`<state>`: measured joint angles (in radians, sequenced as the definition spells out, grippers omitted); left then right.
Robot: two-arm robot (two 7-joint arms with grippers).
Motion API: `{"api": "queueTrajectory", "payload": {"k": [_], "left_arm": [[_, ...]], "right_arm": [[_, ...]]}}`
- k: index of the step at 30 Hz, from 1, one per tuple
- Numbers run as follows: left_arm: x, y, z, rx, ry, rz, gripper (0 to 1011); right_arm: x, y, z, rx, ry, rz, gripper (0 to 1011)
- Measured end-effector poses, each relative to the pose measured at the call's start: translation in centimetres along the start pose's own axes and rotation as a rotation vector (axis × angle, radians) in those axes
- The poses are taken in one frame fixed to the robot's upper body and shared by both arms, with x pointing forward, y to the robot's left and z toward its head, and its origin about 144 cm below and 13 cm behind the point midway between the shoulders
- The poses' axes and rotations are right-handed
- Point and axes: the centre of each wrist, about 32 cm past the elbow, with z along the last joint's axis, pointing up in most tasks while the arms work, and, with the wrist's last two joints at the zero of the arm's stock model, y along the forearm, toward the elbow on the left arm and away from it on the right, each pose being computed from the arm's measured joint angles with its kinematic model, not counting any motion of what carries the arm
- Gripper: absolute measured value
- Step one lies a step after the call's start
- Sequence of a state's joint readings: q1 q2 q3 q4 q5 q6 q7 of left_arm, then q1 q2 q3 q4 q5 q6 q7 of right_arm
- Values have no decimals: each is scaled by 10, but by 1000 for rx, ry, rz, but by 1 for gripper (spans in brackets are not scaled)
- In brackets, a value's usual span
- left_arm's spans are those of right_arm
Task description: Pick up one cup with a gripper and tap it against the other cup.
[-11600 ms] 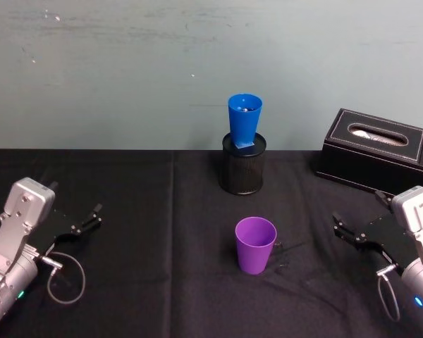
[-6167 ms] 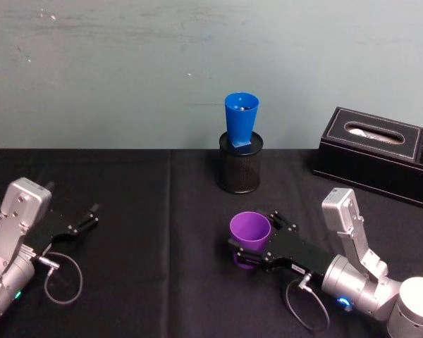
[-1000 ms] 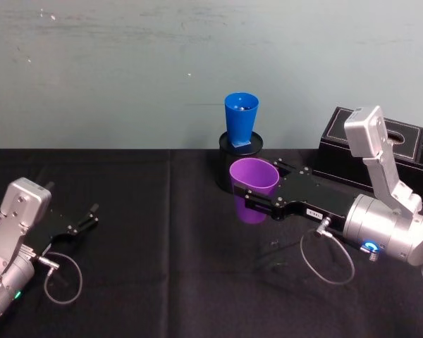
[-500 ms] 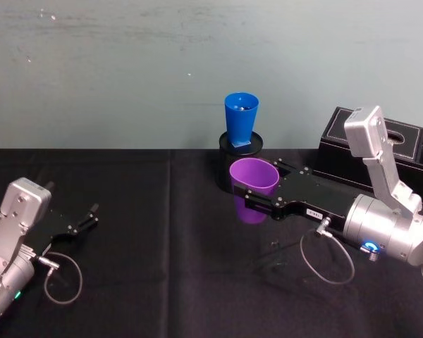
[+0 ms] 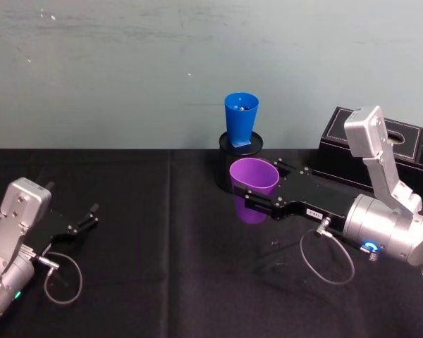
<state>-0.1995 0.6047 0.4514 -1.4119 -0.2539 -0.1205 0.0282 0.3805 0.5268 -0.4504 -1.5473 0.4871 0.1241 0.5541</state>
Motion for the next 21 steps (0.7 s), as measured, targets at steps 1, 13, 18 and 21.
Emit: {"api": "queueTrajectory", "payload": {"k": [1, 13, 18, 21], "left_arm": [[0, 0, 0, 0, 0, 0, 1005], [0, 0, 0, 0, 0, 0, 1004], [0, 0, 0, 0, 0, 0, 1004], [0, 0, 0, 0, 0, 0, 1005]], "right_arm": [[0, 0, 0, 0, 0, 0, 728], [0, 0, 0, 0, 0, 0, 728], [0, 0, 0, 0, 0, 0, 729], [0, 0, 0, 0, 0, 0, 728]]}}
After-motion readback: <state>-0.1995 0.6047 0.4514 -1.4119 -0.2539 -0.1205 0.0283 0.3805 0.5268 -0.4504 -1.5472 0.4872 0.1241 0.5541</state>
